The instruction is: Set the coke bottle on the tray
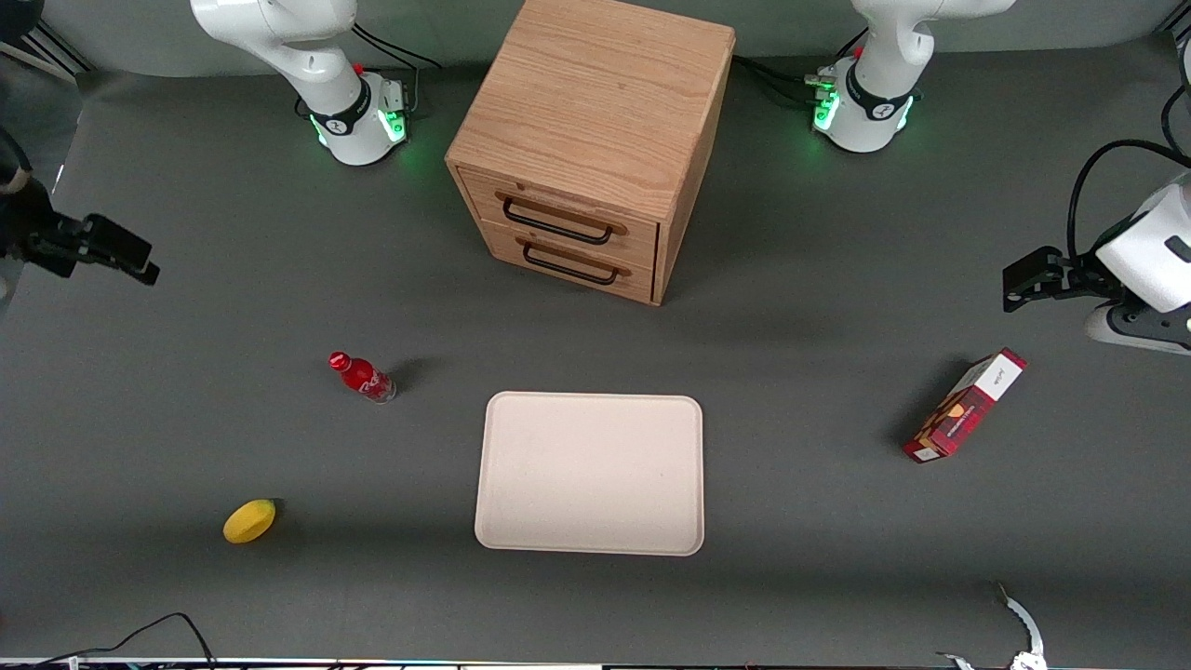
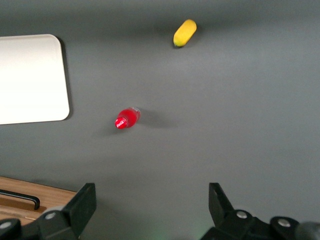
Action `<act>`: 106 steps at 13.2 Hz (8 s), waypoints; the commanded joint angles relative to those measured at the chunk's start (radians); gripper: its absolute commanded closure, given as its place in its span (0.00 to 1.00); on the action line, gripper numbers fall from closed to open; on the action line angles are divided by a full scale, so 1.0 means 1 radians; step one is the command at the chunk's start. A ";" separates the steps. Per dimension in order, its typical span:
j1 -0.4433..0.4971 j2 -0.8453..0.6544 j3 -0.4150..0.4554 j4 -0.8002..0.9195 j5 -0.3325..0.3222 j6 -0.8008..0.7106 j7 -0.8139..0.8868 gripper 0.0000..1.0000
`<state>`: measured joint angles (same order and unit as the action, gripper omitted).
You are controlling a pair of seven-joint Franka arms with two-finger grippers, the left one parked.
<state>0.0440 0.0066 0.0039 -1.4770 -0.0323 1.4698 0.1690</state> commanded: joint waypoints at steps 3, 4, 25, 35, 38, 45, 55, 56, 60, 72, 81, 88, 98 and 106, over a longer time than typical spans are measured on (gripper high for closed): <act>0.013 0.041 -0.009 0.048 0.037 -0.048 -0.019 0.00; 0.016 0.055 -0.009 0.067 0.037 -0.064 -0.019 0.00; 0.020 0.153 0.113 -0.624 0.034 0.872 -0.017 0.00; 0.011 0.138 0.120 -0.712 -0.006 0.954 -0.028 0.08; 0.008 0.134 0.120 -0.714 -0.006 0.952 -0.029 0.32; 0.008 0.128 0.120 -0.709 -0.006 0.948 -0.019 1.00; 0.022 0.216 0.120 0.163 -0.029 0.013 -0.026 1.00; 0.020 0.222 0.120 0.200 -0.031 -0.006 -0.031 1.00; 0.066 0.333 0.120 0.294 -0.028 0.043 0.006 1.00; 0.358 0.771 0.050 0.414 -0.075 0.481 0.313 1.00; 0.427 0.860 -0.027 0.417 -0.080 0.673 0.352 1.00; 0.427 0.869 -0.028 0.416 -0.081 0.682 0.354 0.00; 0.292 0.381 -0.005 -0.019 -0.067 0.452 0.141 0.00; 0.139 0.024 0.001 -0.267 -0.052 0.307 -0.066 0.00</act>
<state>0.2034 0.0879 -0.0142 -1.7124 -0.0960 1.8129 0.1221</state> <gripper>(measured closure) 0.000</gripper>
